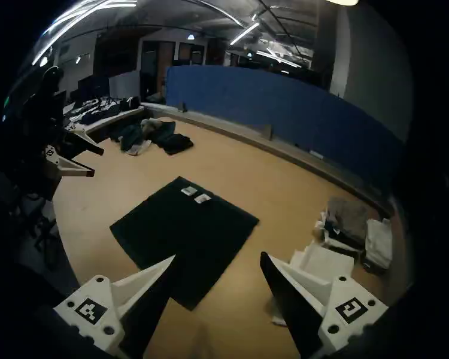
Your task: Fold towel
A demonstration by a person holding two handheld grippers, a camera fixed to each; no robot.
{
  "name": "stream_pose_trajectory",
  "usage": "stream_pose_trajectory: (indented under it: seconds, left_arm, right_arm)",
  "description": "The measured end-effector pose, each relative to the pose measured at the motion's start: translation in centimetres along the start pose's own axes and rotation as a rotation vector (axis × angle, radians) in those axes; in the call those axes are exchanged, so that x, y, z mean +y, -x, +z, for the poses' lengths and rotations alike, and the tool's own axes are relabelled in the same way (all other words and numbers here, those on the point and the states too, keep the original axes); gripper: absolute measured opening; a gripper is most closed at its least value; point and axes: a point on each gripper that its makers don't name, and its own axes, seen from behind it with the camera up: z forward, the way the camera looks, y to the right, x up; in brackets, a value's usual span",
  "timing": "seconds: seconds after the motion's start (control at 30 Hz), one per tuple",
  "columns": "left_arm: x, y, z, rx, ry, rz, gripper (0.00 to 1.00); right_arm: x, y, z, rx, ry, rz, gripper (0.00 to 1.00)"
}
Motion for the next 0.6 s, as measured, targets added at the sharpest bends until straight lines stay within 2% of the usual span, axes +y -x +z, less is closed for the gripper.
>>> stream_pose_trajectory:
  seconds: [0.2,0.6]
  left_arm:
    - [0.8,2.7,1.6,-0.030,0.012,0.000,0.95]
    - [2.1,8.6,4.7,-0.105,0.045,0.008,0.95]
  right_arm:
    - [-1.2,2.1,1.5,-0.026,-0.017,-0.005,1.00]
    - [-3.3,7.6,5.1,-0.084,-0.040,0.039,1.00]
